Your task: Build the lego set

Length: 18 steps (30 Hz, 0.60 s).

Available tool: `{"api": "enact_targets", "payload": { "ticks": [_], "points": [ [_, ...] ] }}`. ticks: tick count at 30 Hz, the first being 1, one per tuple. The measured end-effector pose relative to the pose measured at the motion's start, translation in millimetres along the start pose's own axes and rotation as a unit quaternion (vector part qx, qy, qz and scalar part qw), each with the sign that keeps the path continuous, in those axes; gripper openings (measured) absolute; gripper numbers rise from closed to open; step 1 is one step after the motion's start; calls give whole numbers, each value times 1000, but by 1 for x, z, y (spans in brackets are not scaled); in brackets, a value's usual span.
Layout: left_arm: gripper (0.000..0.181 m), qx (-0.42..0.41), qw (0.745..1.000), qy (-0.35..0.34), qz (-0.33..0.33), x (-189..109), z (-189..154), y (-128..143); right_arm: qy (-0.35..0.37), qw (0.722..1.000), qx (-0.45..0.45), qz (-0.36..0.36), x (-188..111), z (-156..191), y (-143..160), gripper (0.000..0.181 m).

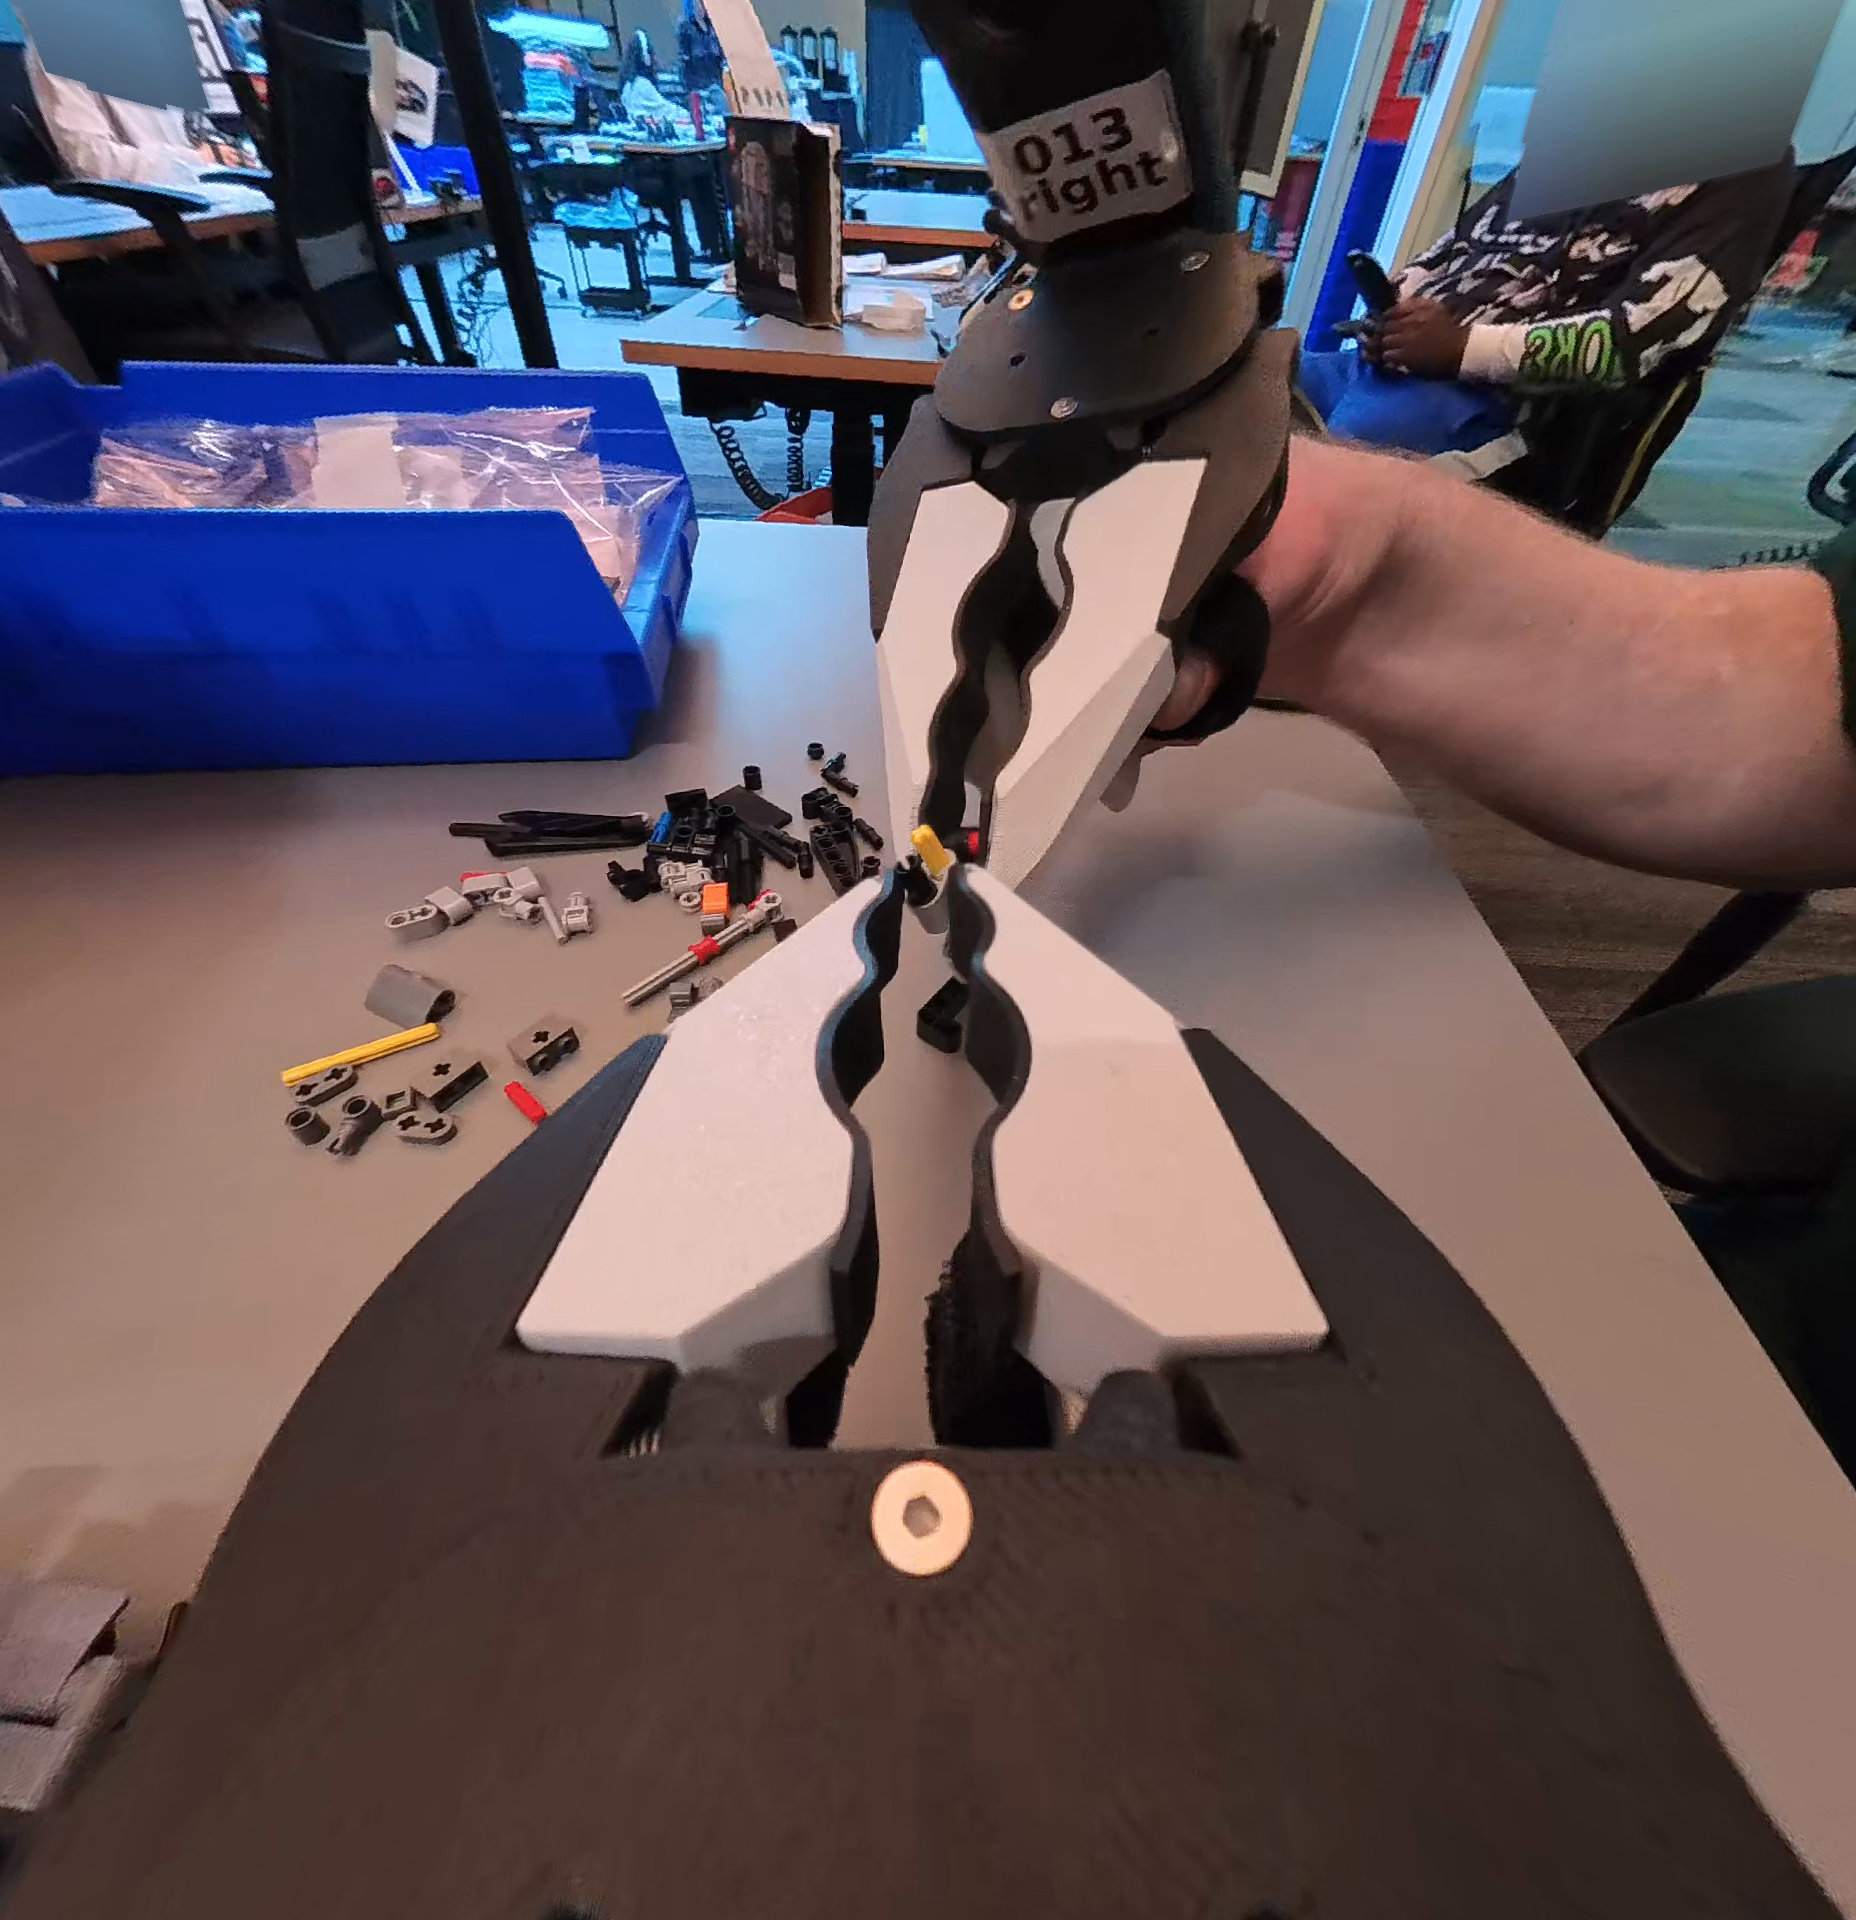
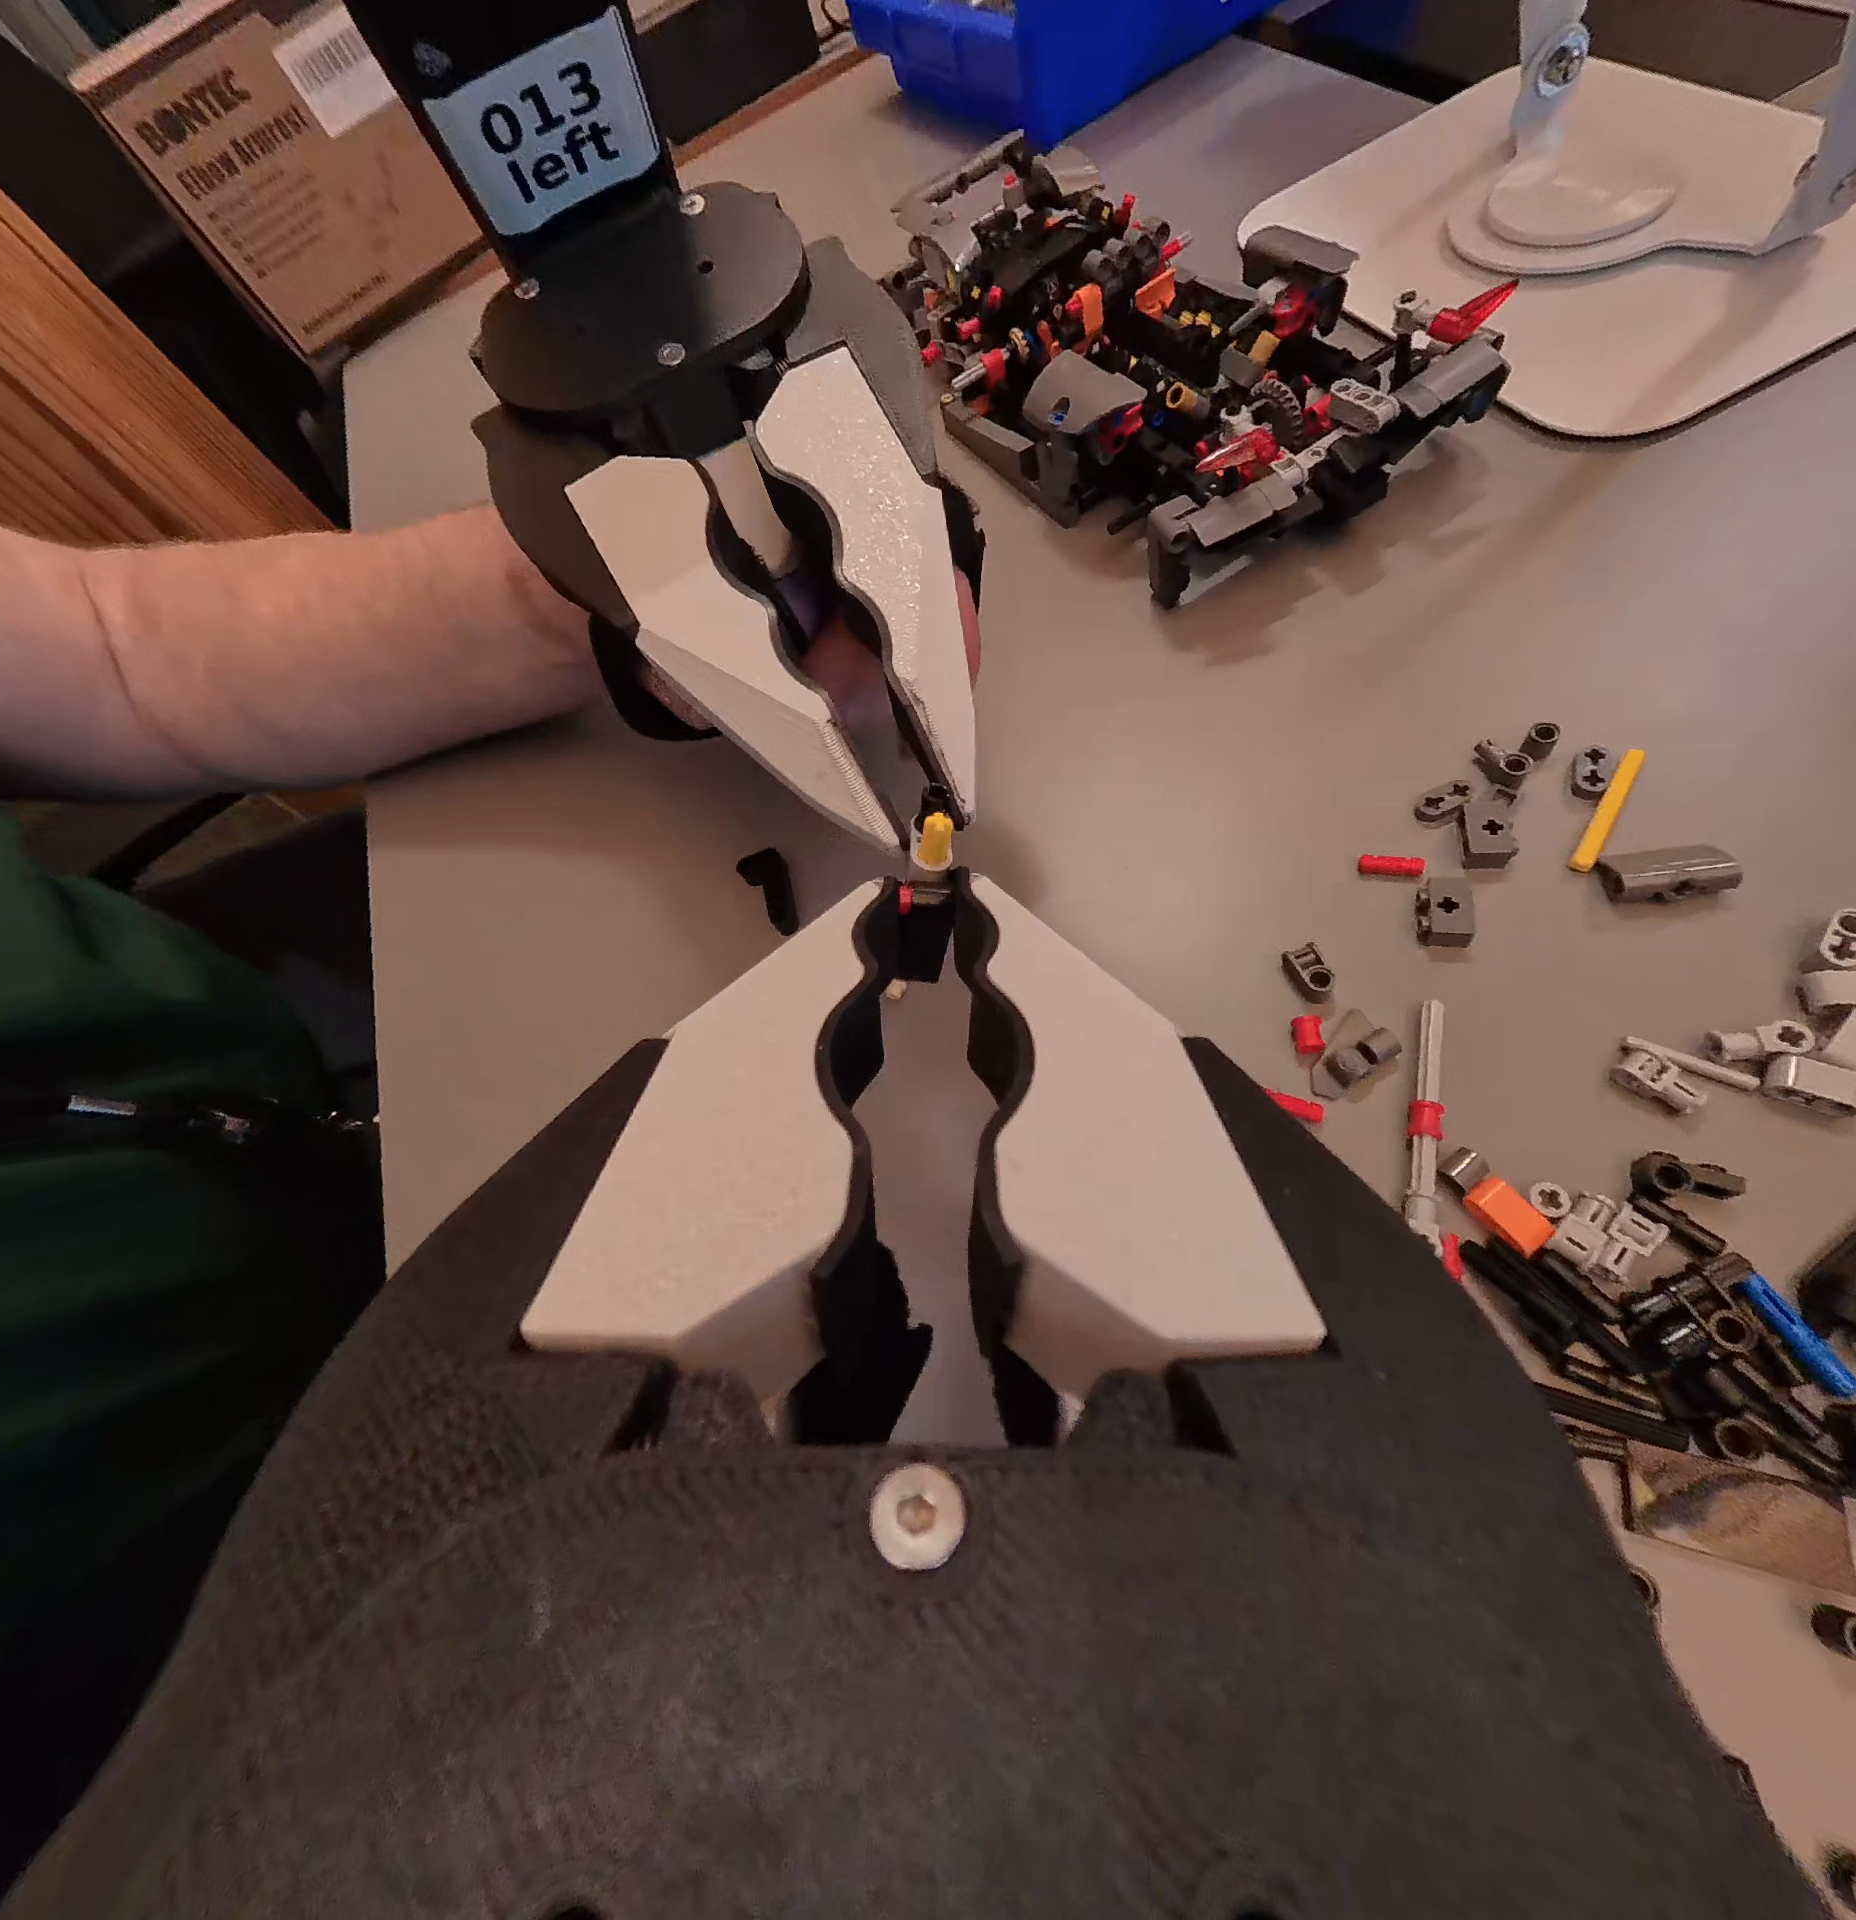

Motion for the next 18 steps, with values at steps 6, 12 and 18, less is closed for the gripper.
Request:
{"api": "enact_targets", "payload": {
  "ticks": [6, 12, 18],
  "points": [
    [5, 17, 999, -36, 16, 2, 6, 4, 52, 998, -4, 21, 5, -7, 4, 8],
    [4, -11, 999, -41, 24, 0, 13, 7, 62, 998, 23, 2, 8, -11, 3, 14],
    [4, -53, 995, -60, 59, 0, 25, 19, 87, 995, 47, -7, 4, -20, 9, 22]
  ]
}}
Point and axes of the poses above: each gripper's, where its closed fingertips meet, x out along the fingers, y out of its underside, z = x × y across the jaws, the point moved 3 cm from there along -x, back along the fingers, and after that the axes turned 7 degrees about -x, right-handed, at the moved point
